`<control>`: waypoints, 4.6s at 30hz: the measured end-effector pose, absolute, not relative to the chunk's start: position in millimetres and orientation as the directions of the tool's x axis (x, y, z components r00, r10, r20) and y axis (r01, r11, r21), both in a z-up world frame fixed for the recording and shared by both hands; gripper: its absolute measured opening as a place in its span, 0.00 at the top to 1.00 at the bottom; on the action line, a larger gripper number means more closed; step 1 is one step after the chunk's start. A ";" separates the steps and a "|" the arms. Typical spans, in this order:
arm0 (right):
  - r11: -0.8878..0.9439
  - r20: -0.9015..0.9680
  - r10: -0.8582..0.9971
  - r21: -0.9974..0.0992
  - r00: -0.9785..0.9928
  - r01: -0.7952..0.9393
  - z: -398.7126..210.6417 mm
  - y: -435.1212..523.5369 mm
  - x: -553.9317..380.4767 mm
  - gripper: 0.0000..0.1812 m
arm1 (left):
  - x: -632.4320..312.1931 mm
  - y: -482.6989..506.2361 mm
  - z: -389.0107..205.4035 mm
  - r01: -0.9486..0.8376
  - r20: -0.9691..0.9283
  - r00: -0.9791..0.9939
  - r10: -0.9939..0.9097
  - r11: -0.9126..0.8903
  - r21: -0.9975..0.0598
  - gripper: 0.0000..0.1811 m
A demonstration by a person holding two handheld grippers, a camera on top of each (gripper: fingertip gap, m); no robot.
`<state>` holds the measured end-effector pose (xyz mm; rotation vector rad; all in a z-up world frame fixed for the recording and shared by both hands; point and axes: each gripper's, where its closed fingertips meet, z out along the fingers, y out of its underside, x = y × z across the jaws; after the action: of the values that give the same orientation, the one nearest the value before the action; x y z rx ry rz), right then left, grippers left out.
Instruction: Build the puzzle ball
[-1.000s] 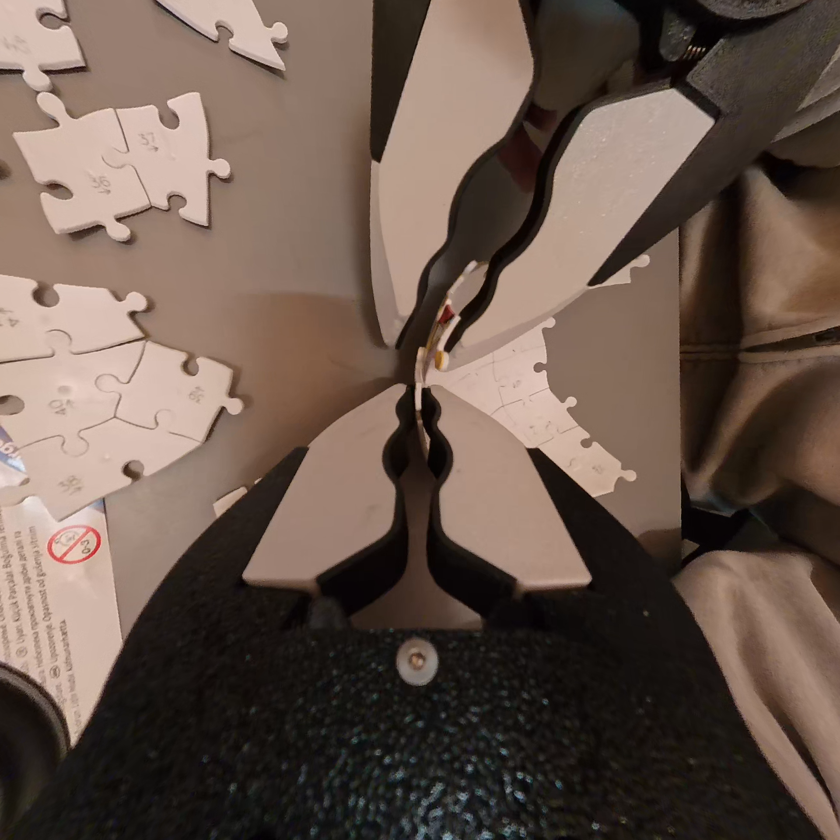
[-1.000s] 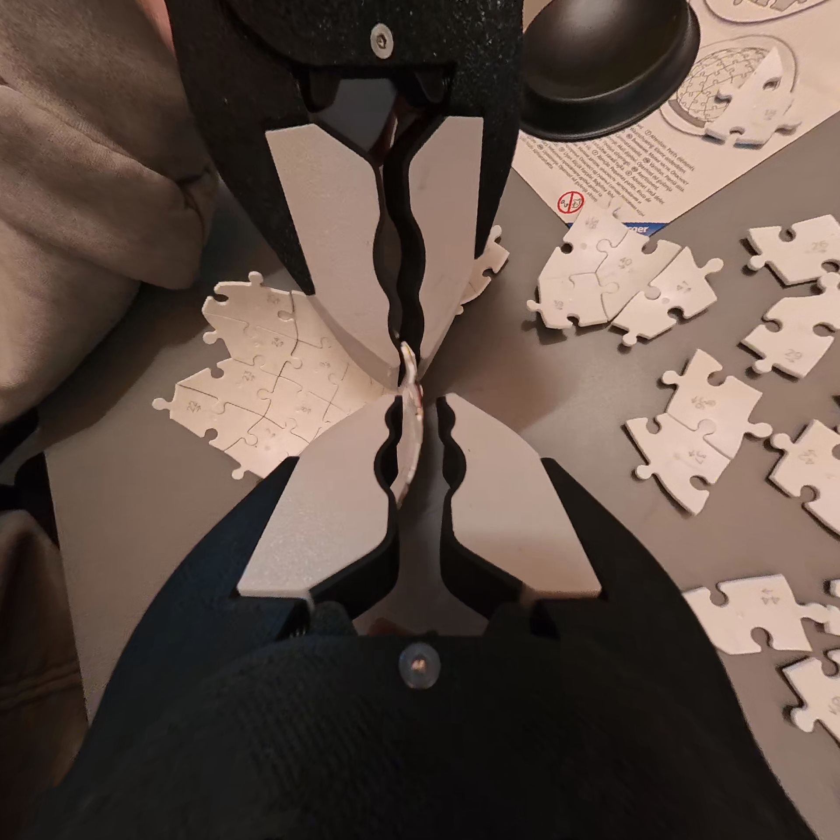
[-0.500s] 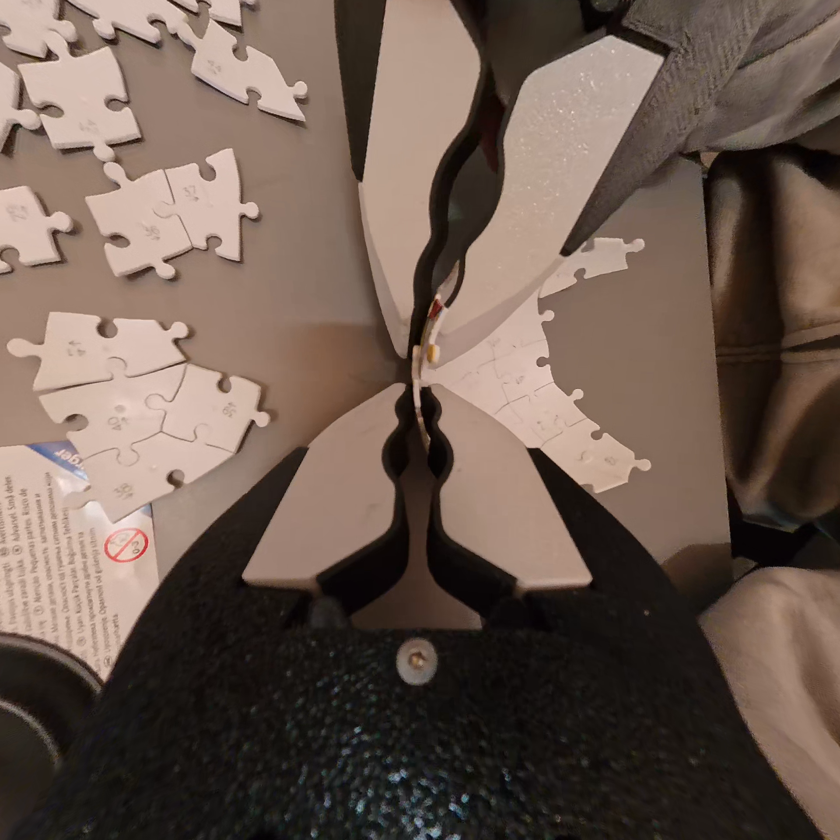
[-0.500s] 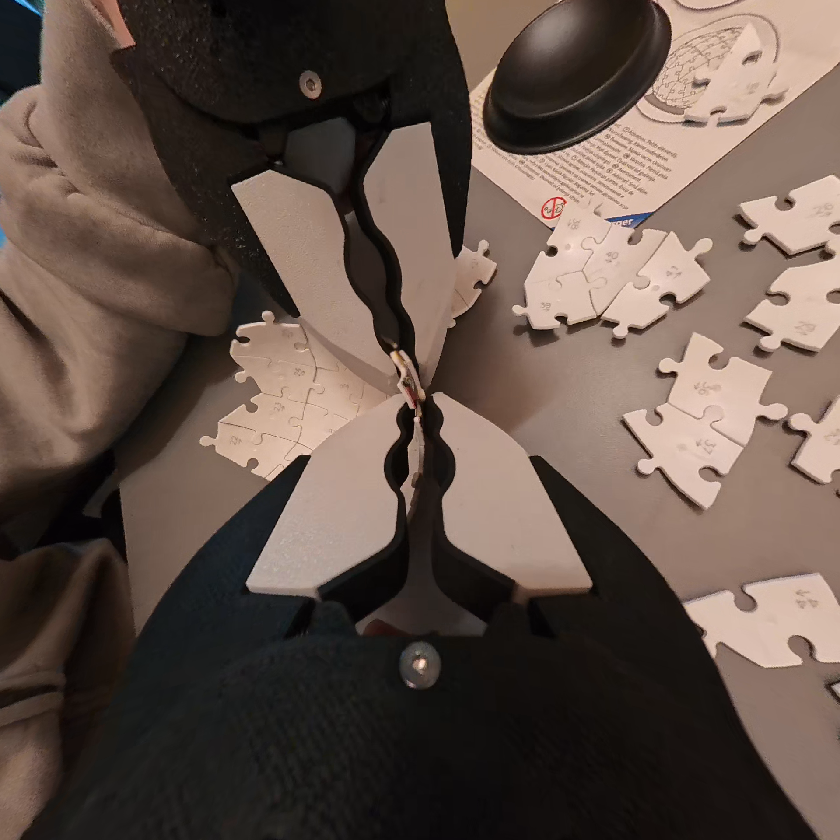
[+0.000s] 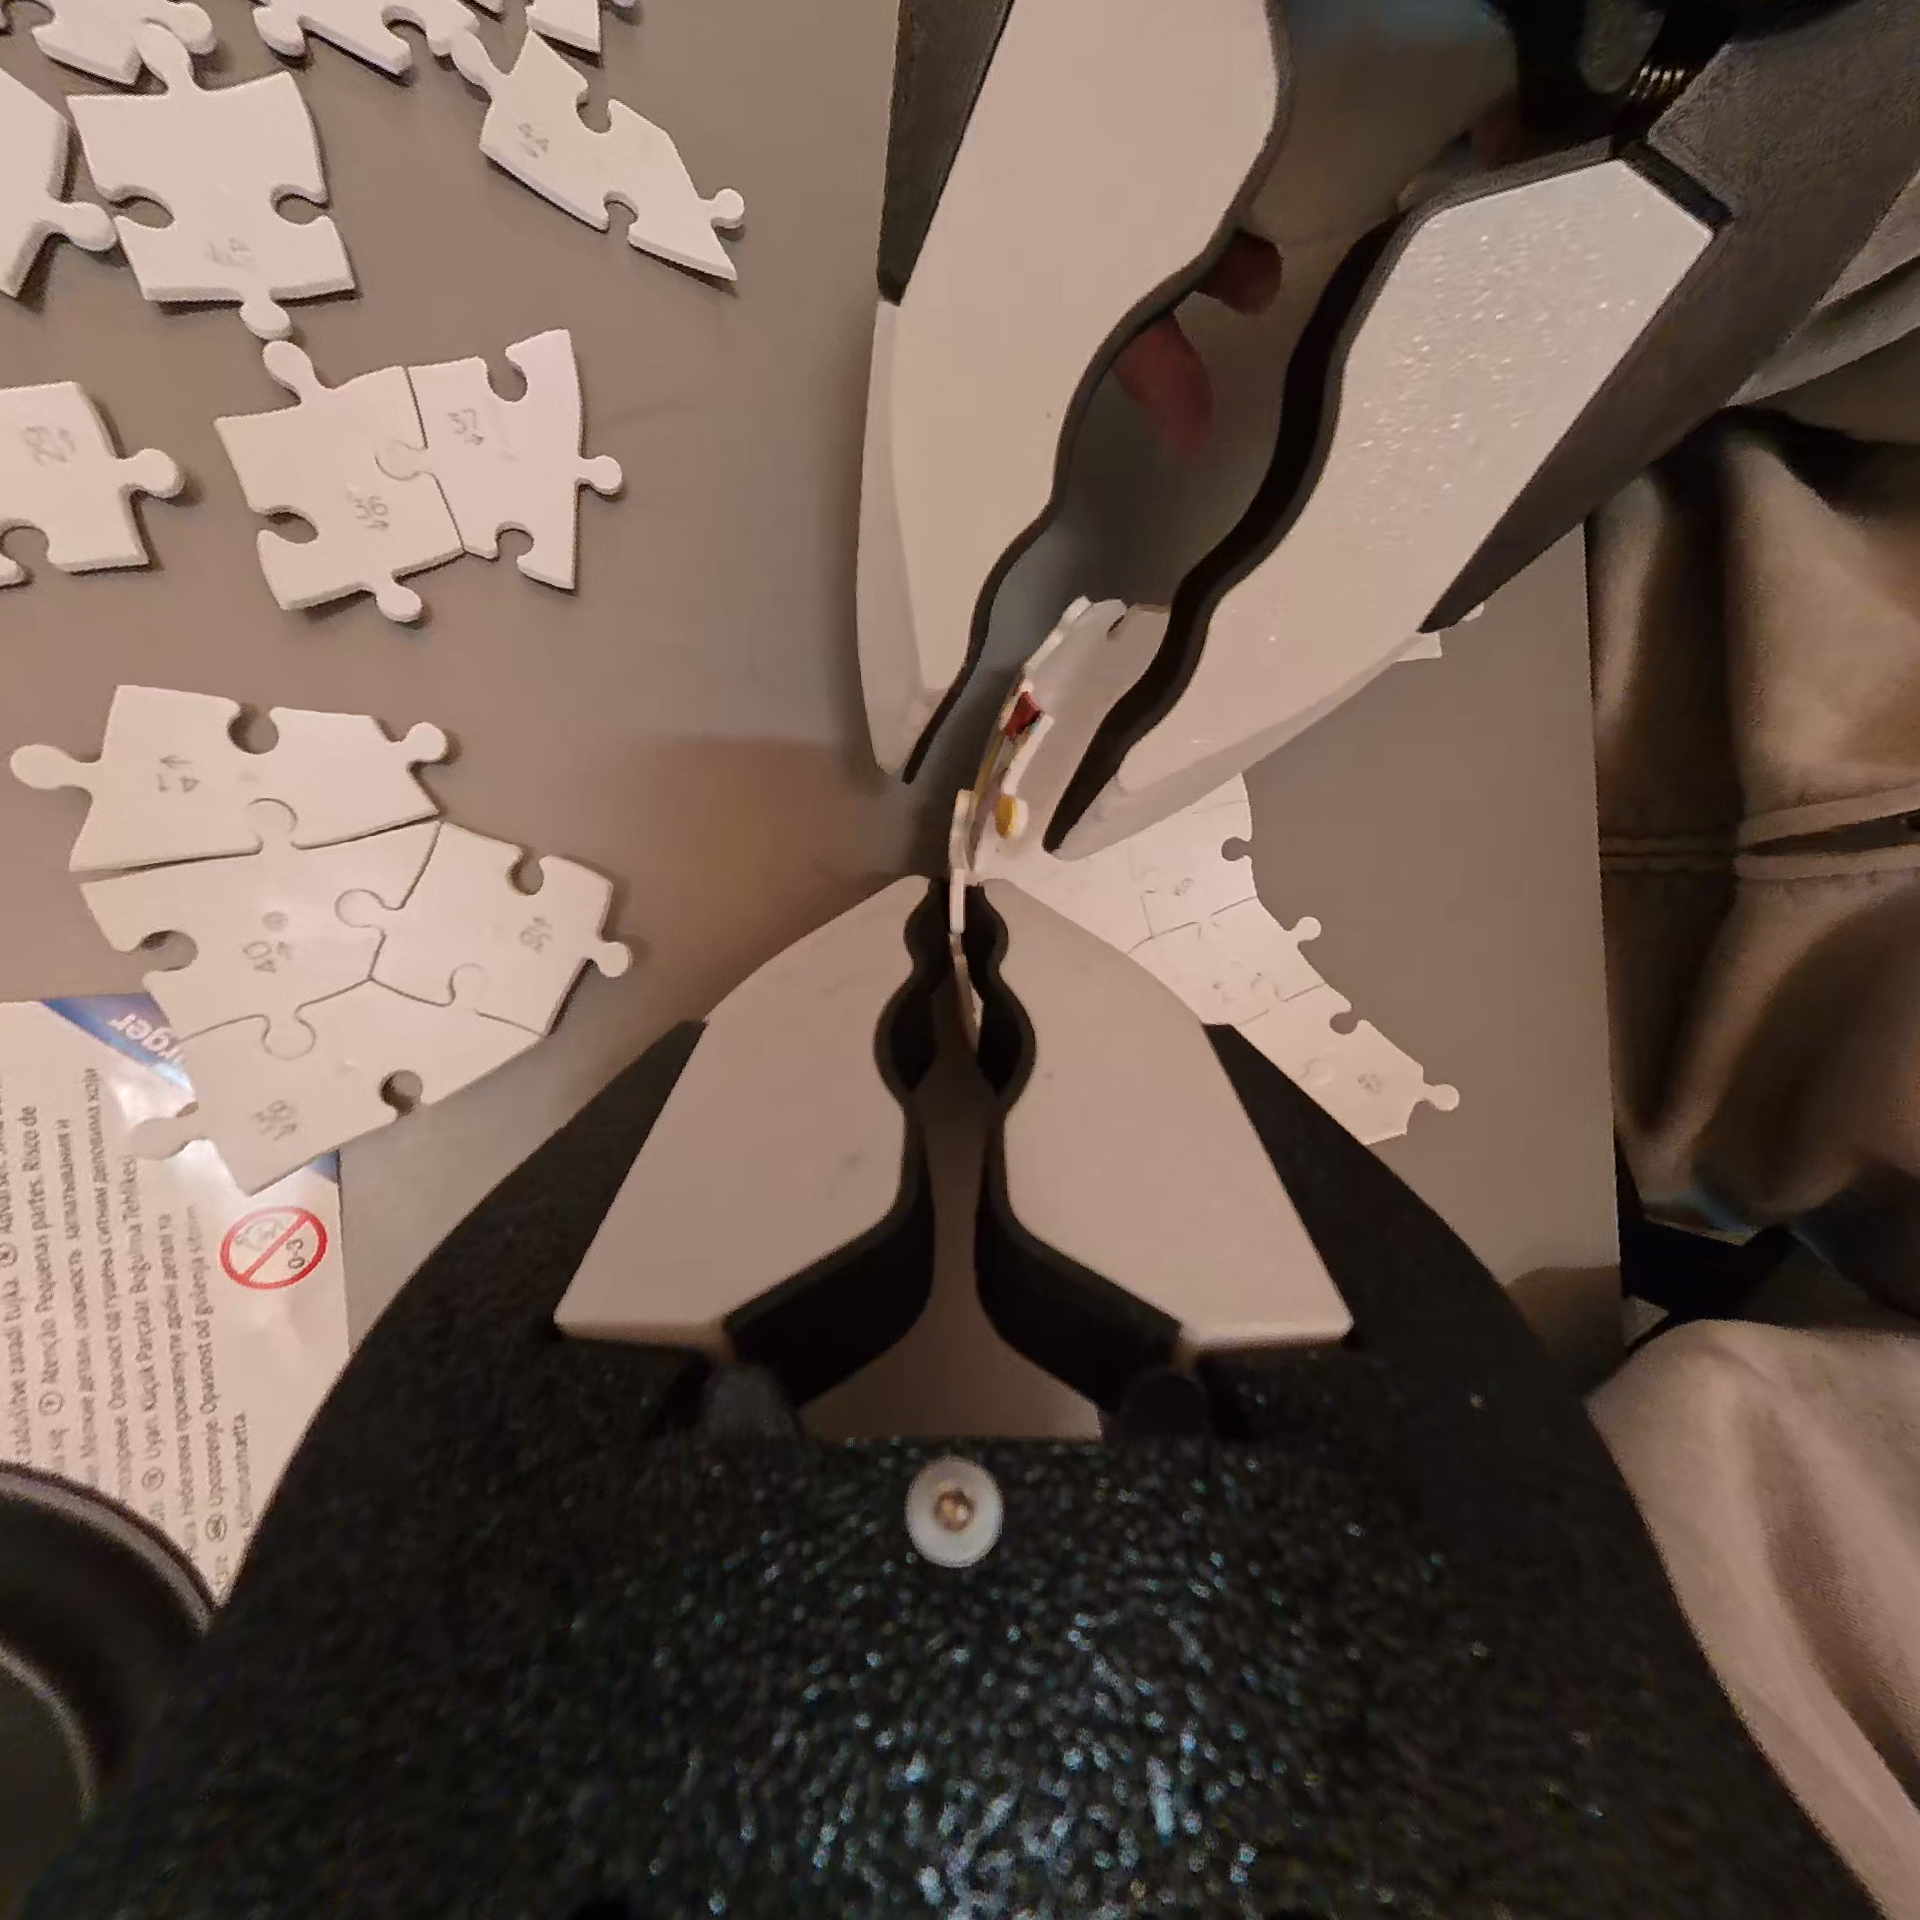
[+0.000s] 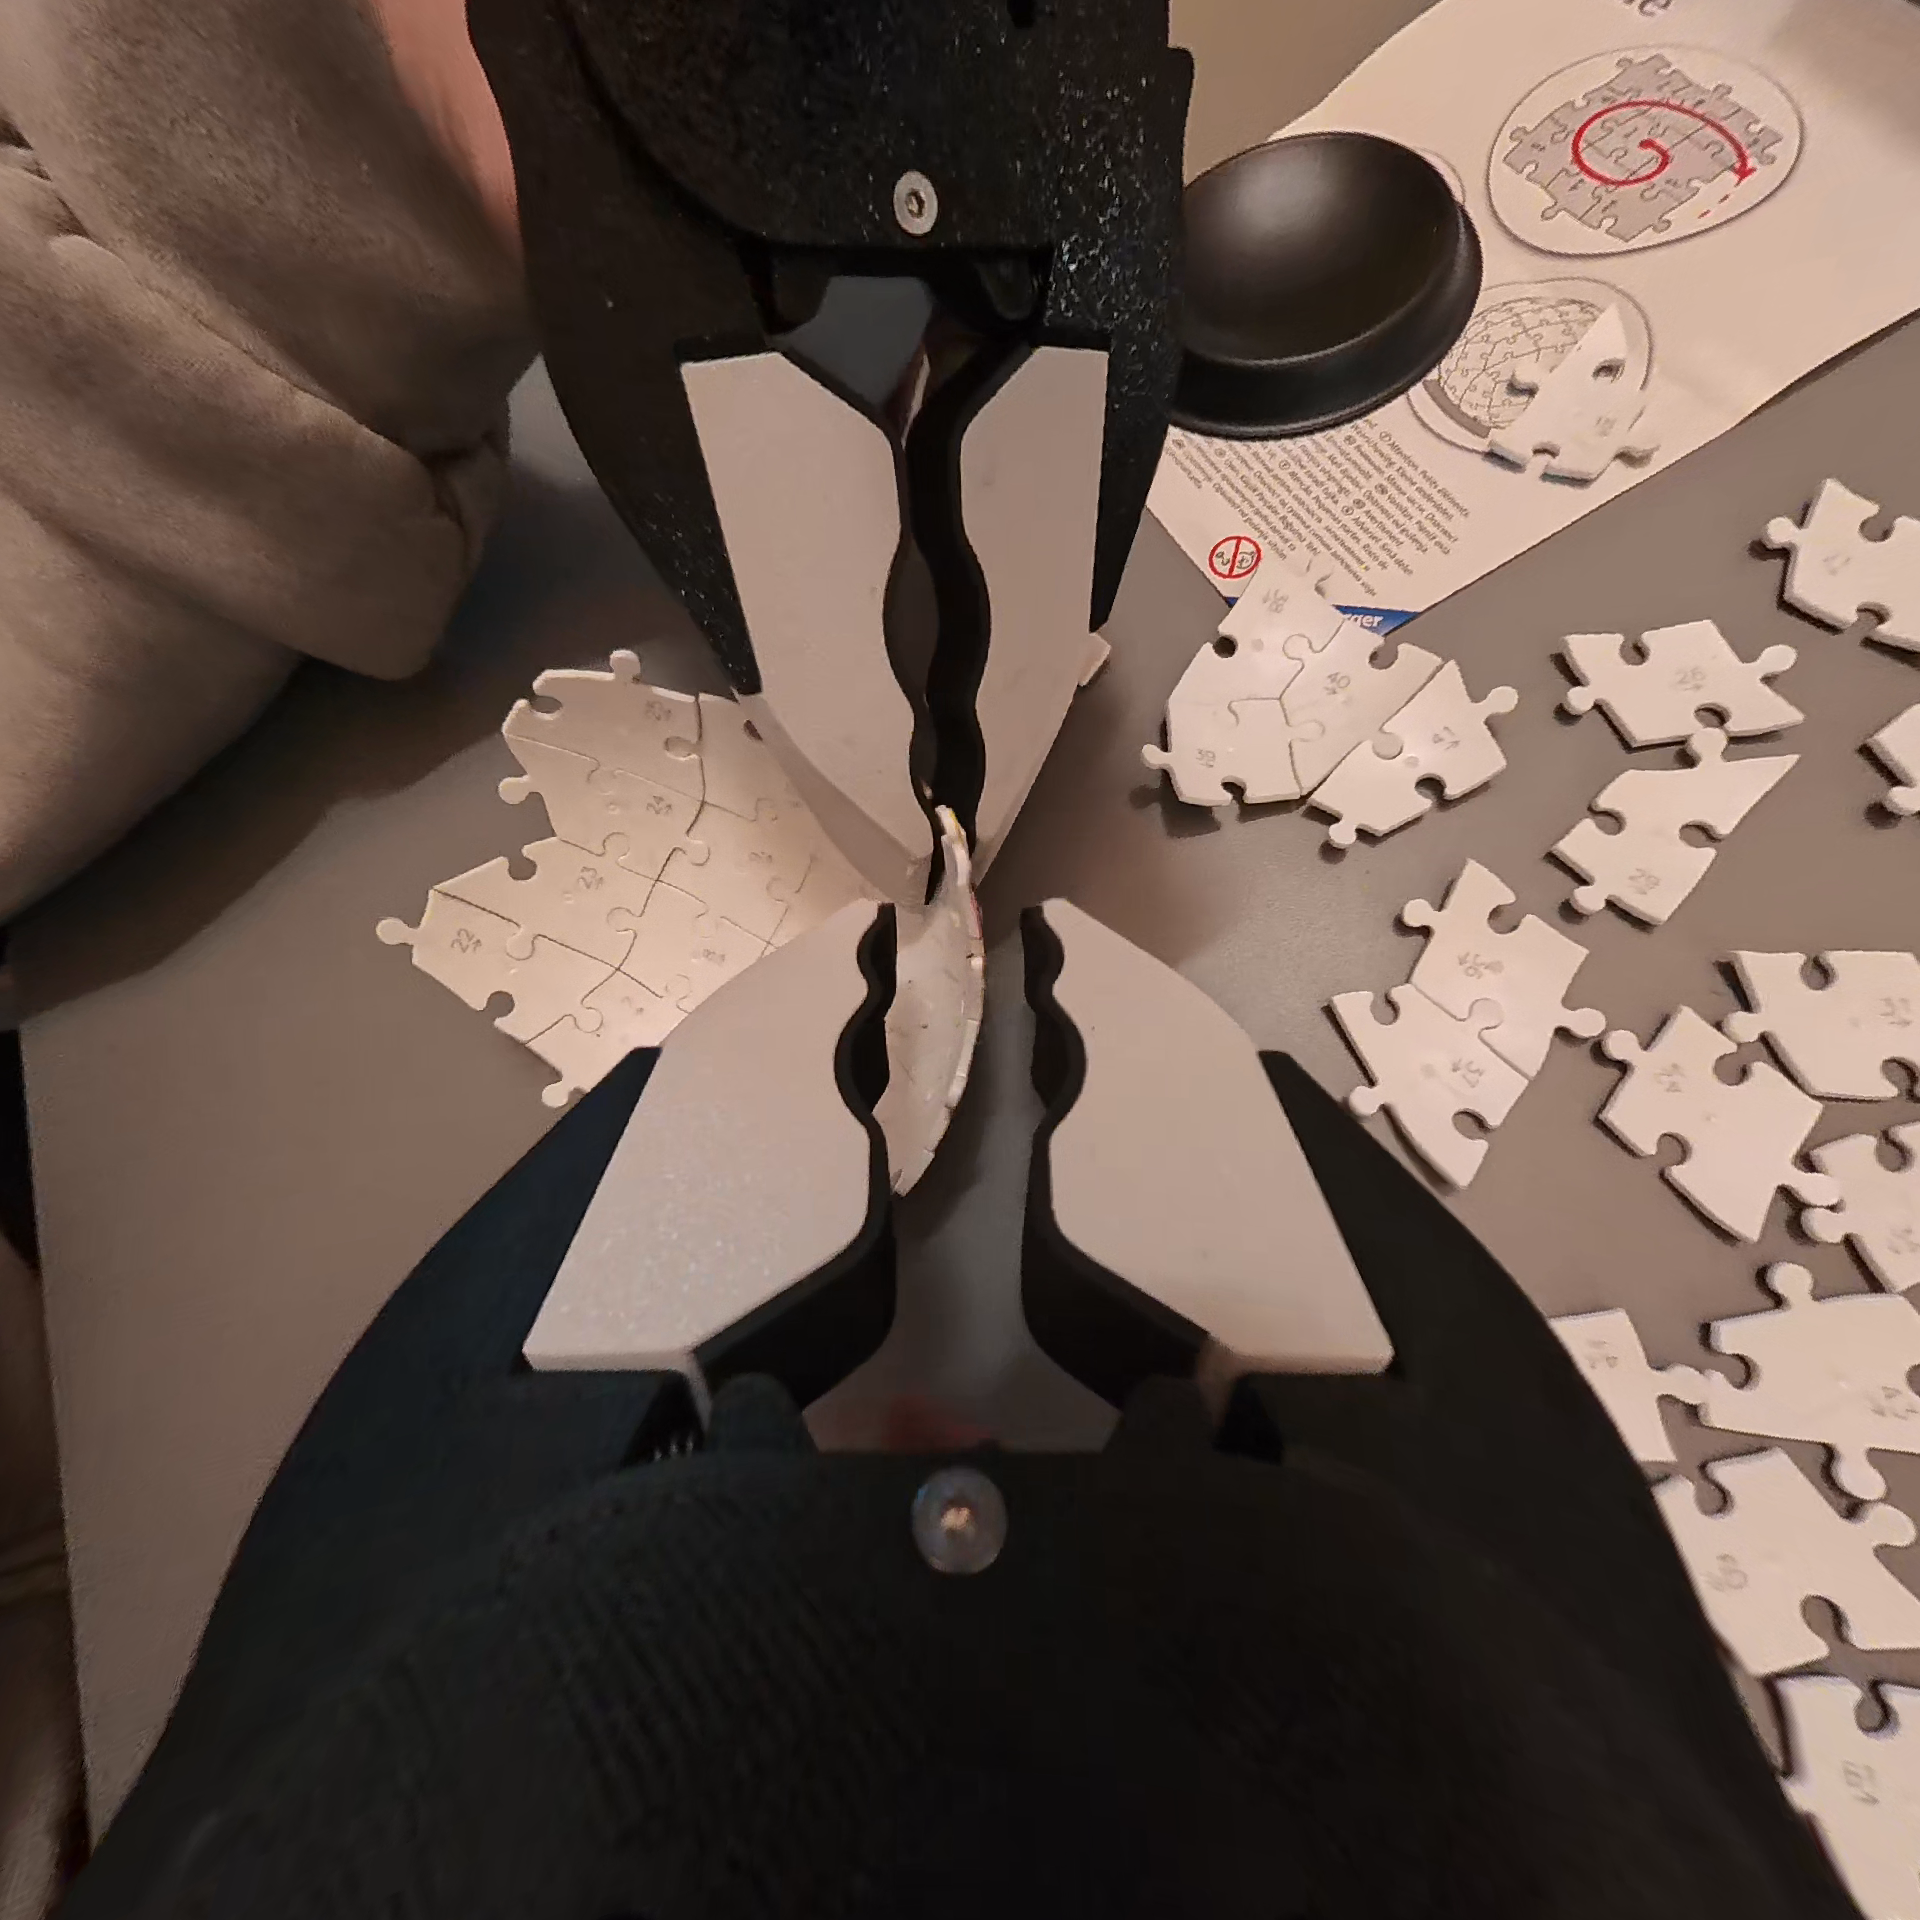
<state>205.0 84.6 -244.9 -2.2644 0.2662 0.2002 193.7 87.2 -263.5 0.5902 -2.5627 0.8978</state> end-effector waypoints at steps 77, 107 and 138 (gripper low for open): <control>-0.672 -0.218 -0.051 -0.715 0.975 -0.195 -252.1 81.1 215.9 0.96 | 204.6 83.7 -264.6 -0.507 0.457 -0.848 -0.268 0.662 -0.553 0.99; -0.641 -0.251 -0.063 -0.731 0.966 -0.232 -247.2 78.0 222.3 0.89 | 214.2 83.3 -263.3 -0.521 0.463 -0.844 -0.270 0.613 -0.594 0.99; -0.617 -0.260 -0.098 -0.742 0.961 -0.263 -227.2 68.5 238.3 0.86 | 218.4 82.5 -263.5 -0.509 0.433 -0.855 -0.284 0.612 -0.605 0.99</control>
<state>238.3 68.5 -227.2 -2.2343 0.2525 0.2428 218.4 82.5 -263.5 0.6438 -2.5452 1.0903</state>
